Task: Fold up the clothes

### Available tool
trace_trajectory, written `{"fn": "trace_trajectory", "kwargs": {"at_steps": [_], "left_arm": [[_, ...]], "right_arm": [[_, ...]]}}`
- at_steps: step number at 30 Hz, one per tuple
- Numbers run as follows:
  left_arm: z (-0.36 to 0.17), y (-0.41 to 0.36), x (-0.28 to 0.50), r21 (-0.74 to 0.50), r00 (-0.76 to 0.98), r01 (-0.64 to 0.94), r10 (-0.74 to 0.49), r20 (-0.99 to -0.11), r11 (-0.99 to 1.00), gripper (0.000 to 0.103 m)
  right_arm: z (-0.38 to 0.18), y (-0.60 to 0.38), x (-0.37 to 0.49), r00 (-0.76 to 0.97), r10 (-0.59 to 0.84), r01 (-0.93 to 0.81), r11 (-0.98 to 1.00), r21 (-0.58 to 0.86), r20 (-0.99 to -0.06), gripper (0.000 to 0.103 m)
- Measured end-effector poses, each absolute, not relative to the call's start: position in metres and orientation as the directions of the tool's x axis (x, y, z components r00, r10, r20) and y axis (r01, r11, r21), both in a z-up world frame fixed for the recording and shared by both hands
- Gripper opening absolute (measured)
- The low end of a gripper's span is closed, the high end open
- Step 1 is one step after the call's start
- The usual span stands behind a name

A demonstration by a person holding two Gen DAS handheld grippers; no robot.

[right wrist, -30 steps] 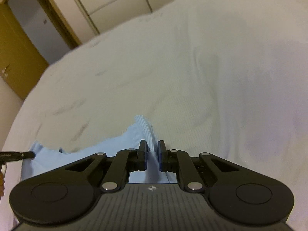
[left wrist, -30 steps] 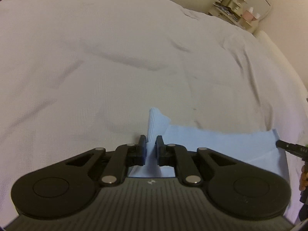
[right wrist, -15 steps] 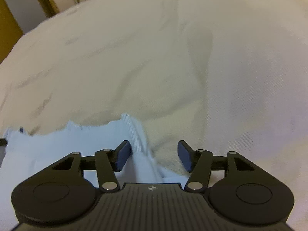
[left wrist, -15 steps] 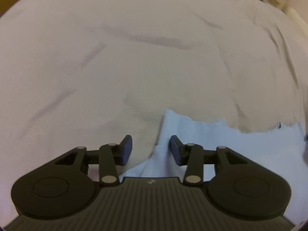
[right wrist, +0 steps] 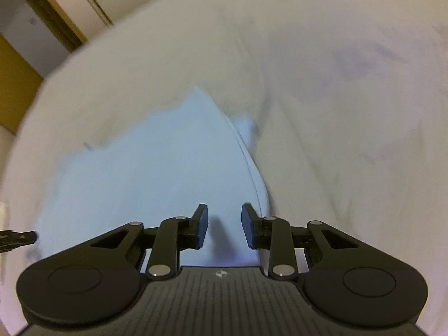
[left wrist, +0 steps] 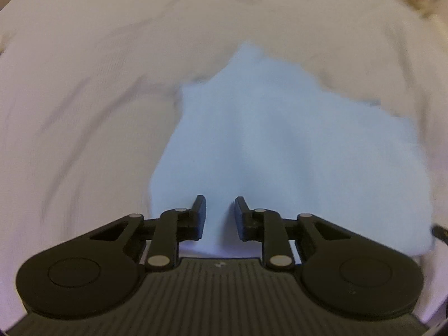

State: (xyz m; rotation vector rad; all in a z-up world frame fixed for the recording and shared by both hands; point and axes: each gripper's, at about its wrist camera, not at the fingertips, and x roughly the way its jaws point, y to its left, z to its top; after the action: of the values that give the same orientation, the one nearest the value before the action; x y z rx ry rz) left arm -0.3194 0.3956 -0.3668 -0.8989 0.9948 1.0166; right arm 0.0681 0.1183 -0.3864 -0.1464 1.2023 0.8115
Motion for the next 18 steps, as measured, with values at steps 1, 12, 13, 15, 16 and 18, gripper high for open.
{"fn": "trace_trajectory", "kwargs": {"at_steps": [1,12,13,15,16,18], "left_arm": [[-0.361,0.395,-0.318,-0.126,0.197,-0.955,0.255,-0.947,0.268,0.016],[-0.315,0.361,-0.297,-0.059,0.139,-0.936,0.208,-0.968,0.348,0.035],[-0.311,0.356,-0.299,-0.05,0.133,-0.93,0.207,-0.969,0.363,0.035],[-0.306,0.348,-0.295,-0.042,0.133,-0.92,0.21,-0.969,0.389,0.035],[-0.3,0.345,-0.297,-0.041,0.14,-0.915,0.22,-0.965,0.401,0.035],[-0.287,0.336,-0.304,-0.039,0.153,-0.905,0.24,-0.959,0.423,0.037]], "right_arm": [[-0.388,0.117,0.07,0.12,0.46,-0.617,0.729,0.297,-0.88,0.031],[-0.34,0.148,0.046,0.12,0.478,-0.553,0.76,0.341,-0.87,0.049],[-0.332,0.142,0.034,0.119,0.482,-0.533,0.768,0.354,-0.868,0.049],[-0.317,0.137,0.019,0.117,0.489,-0.506,0.778,0.372,-0.864,0.049],[-0.312,0.137,0.012,0.116,0.494,-0.496,0.78,0.381,-0.862,0.051],[-0.304,0.137,0.002,0.115,0.506,-0.479,0.782,0.399,-0.855,0.053]]}}
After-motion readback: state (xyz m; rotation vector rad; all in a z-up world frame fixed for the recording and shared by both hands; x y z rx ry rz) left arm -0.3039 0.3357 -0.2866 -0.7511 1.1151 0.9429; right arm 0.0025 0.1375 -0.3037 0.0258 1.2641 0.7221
